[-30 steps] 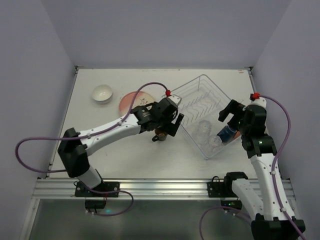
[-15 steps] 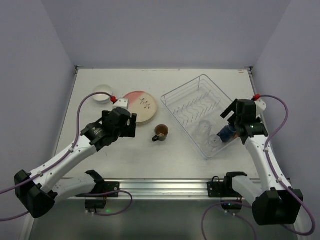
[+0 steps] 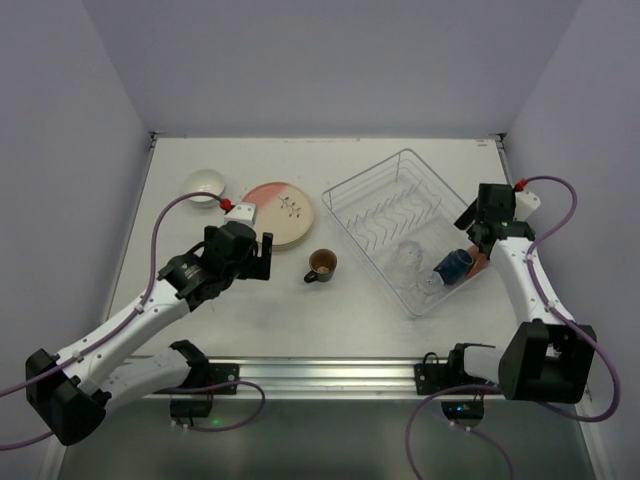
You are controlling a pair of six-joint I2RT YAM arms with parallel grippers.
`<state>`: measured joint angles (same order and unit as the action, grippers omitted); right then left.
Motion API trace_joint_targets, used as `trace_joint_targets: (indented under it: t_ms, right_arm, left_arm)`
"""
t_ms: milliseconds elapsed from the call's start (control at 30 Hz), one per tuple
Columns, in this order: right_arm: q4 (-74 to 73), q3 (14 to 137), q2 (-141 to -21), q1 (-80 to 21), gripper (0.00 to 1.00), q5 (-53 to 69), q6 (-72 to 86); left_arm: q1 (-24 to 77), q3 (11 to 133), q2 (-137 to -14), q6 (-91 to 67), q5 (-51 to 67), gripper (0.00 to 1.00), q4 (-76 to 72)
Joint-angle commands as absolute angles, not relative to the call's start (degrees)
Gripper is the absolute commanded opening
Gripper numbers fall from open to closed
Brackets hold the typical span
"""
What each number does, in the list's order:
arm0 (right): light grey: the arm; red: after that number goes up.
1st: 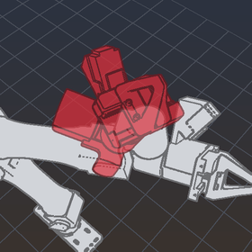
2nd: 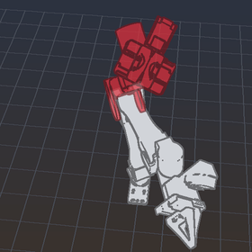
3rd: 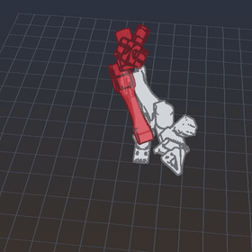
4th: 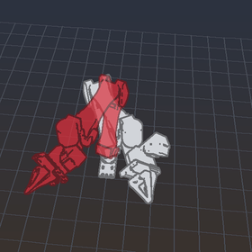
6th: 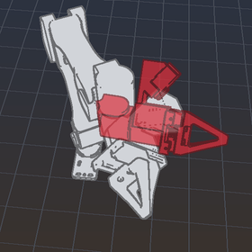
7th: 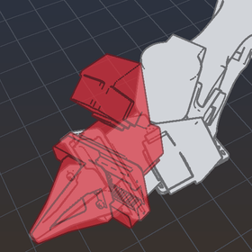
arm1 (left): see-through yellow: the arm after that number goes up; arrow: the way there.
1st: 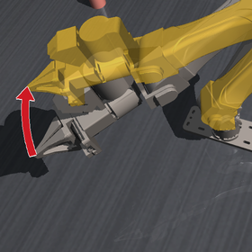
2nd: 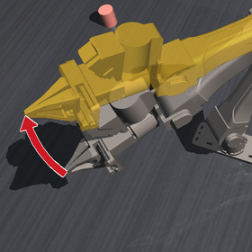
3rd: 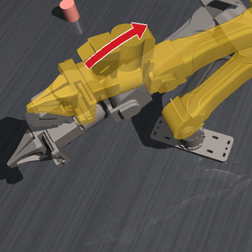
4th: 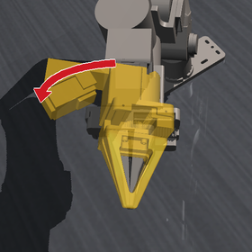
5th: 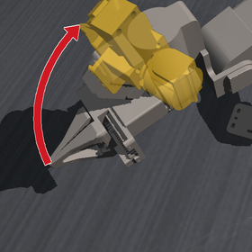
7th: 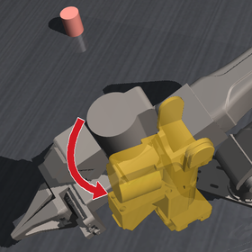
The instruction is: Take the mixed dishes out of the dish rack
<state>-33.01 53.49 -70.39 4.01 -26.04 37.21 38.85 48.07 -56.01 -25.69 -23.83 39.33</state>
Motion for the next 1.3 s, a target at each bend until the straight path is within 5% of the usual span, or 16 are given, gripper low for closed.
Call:
trace_joint_targets:
  t_ms: [0, 333, 700, 1133, 1267]
  right_arm:
    - [-33.0, 55.5, -71.5, 4.7, 0.99, -30.2, 35.5]
    - [-30.7, 54.1, -75.9, 5.6, 0.93, -26.7, 33.9]
    - [-27.1, 51.6, -77.4, 5.6, 0.67, -21.4, 33.0]
    - [-25.8, 50.4, -78.3, 5.7, 0.67, -20.1, 32.6]
    - [-25.9, 50.8, -78.6, 5.6, 0.52, -20.7, 32.2]
  left_arm:
    - [38.7, 47.6, -54.5, -24.3, -23.0, 1.0, 35.9]
    - [39.8, 47.5, -53.9, -24.0, -22.1, 1.0, 35.6]
    - [41.0, 47.4, -53.7, -24.0, -22.2, 1.0, 35.5]
    - [41.0, 47.3, -54.0, -24.3, -22.6, 1.0, 35.6]
    - [41.1, 47.3, -53.9, -24.3, -22.7, 1.0, 35.6]
